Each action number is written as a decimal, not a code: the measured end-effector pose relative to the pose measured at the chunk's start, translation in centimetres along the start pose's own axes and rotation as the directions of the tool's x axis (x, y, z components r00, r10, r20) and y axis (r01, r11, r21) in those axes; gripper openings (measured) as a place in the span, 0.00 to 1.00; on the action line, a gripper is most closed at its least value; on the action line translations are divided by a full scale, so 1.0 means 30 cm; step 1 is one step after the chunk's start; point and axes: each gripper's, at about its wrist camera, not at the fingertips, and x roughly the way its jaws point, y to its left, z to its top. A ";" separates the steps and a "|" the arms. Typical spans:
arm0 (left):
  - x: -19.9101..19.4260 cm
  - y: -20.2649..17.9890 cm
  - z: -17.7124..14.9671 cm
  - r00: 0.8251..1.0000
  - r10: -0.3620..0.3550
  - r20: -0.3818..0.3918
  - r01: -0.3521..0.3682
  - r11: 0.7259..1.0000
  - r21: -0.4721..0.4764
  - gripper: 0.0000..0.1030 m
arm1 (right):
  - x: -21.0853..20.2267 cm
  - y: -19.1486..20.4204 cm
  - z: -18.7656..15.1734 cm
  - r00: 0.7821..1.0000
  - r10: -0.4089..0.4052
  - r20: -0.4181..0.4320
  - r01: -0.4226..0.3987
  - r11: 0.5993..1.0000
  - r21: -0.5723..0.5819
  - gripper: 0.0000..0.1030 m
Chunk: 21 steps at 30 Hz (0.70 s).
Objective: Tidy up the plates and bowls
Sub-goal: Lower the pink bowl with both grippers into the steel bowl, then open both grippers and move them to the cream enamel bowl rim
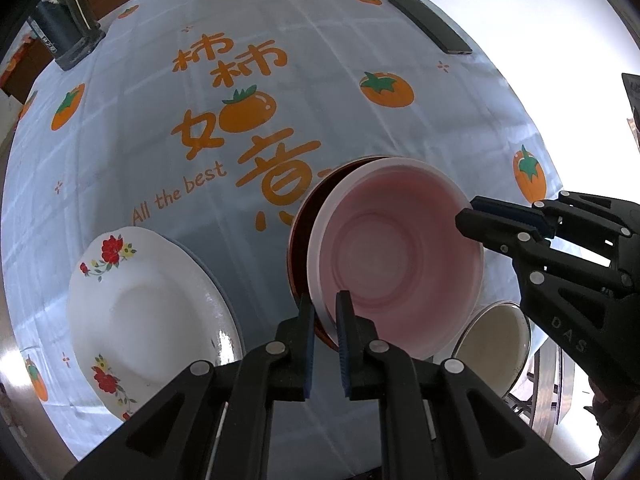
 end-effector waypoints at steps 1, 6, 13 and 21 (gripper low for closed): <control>0.002 -0.001 0.000 1.000 0.000 -0.001 0.000 1.000 0.001 0.11 | 0.000 0.000 0.000 1.000 0.000 -0.001 0.000 1.000 0.000 0.10; 0.003 -0.005 -0.002 1.000 -0.004 -0.001 0.004 1.000 0.003 0.11 | 0.003 -0.006 -0.002 1.000 0.000 -0.006 0.000 1.000 -0.001 0.10; 0.007 -0.011 -0.004 1.000 -0.004 0.001 0.004 1.000 0.008 0.12 | 0.005 -0.008 -0.004 1.000 -0.007 -0.009 0.007 1.000 -0.005 0.10; 0.005 -0.024 -0.008 1.000 -0.007 -0.001 0.007 1.000 0.014 0.17 | 0.003 -0.004 -0.005 1.000 -0.020 -0.002 0.020 1.000 -0.022 0.30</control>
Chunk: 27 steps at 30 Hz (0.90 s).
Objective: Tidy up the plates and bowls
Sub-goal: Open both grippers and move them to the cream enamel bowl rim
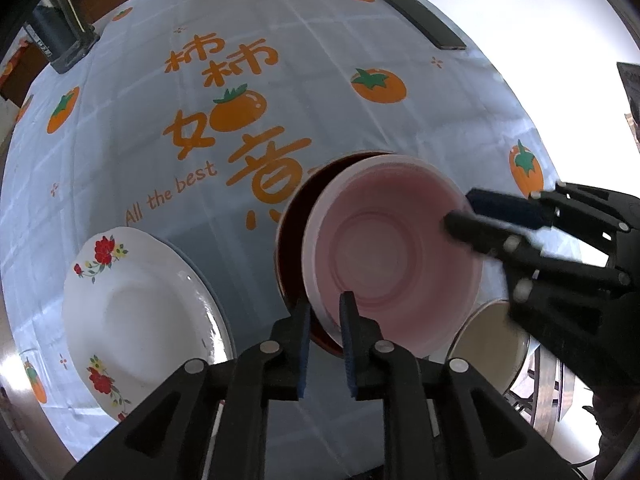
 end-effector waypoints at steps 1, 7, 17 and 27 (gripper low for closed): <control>-0.002 0.000 -0.002 1.000 0.002 0.002 -0.002 1.000 0.000 0.19 | 0.000 -0.002 -0.001 1.000 0.018 0.001 -0.018 1.000 0.007 0.40; -0.064 0.032 -0.016 0.990 0.099 0.099 -0.098 0.995 -0.019 0.60 | -0.017 -0.017 -0.024 0.999 0.000 0.034 -0.001 1.000 0.025 0.53; -0.105 0.047 -0.105 0.992 0.053 0.114 -0.045 0.997 -0.070 0.60 | -0.107 -0.049 -0.113 0.996 -0.005 0.094 -0.004 0.995 0.103 0.55; -0.084 -0.093 -0.227 0.997 -0.007 0.076 0.006 1.000 0.018 0.60 | -0.123 -0.069 -0.337 0.999 -0.027 0.047 0.018 0.981 0.192 0.42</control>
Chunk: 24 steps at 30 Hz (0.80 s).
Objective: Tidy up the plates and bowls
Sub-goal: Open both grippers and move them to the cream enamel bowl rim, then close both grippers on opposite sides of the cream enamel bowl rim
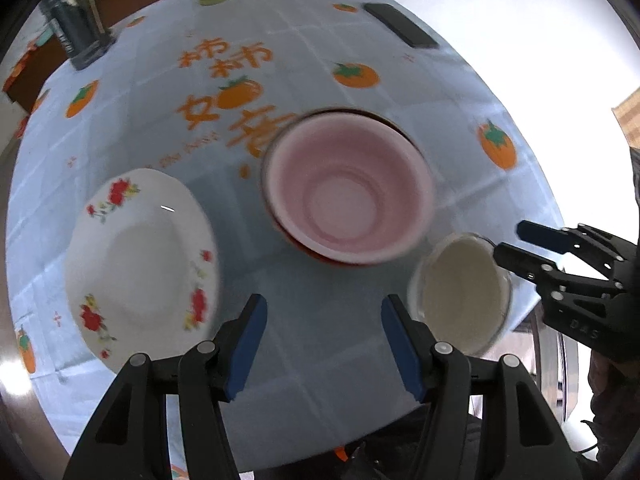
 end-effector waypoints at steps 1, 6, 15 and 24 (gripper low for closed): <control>0.003 -0.024 -0.012 1.000 -0.008 -0.003 0.008 1.000 0.017 0.59 | 0.000 -0.005 -0.018 1.000 -0.001 -0.006 0.001 1.000 0.005 0.41; 0.032 -0.111 -0.049 0.997 -0.066 -0.038 0.068 0.995 0.066 0.43 | -0.005 -0.020 -0.095 1.000 -0.015 -0.026 0.015 1.000 0.019 0.35; 0.102 -0.157 -0.064 0.990 -0.103 -0.094 0.106 0.994 0.030 0.35 | 0.015 -0.025 -0.154 0.999 0.006 -0.036 -0.004 0.999 0.035 0.34; 0.140 -0.179 -0.056 0.989 -0.106 -0.107 0.109 0.994 0.018 0.24 | 0.039 -0.044 -0.153 0.999 0.026 -0.042 -0.025 0.999 0.032 0.19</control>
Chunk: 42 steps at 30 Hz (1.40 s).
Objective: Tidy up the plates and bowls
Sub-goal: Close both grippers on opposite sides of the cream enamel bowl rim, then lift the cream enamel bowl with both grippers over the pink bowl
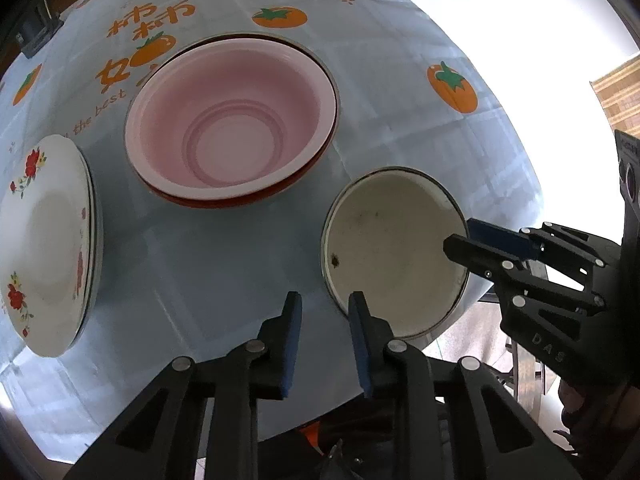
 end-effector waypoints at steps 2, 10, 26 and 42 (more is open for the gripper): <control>0.003 -0.006 0.000 1.000 -0.006 -0.005 0.006 1.000 0.004 0.17 | 0.002 -0.003 0.001 1.000 0.000 -0.002 0.000 1.000 -0.003 0.15; 0.005 -0.021 0.006 1.000 -0.009 -0.015 0.009 1.000 0.006 0.11 | -0.005 -0.008 -0.001 1.000 0.001 0.012 -0.001 1.000 0.002 0.08; -0.141 -0.013 -0.014 0.996 -0.025 0.081 0.023 1.000 0.021 0.11 | -0.121 0.048 0.022 0.998 -0.020 0.054 0.022 0.999 -0.030 0.08; -0.291 0.029 -0.011 0.984 0.009 0.177 -0.009 1.000 -0.003 0.11 | -0.205 0.146 0.096 0.992 -0.002 0.125 0.011 0.997 -0.072 0.08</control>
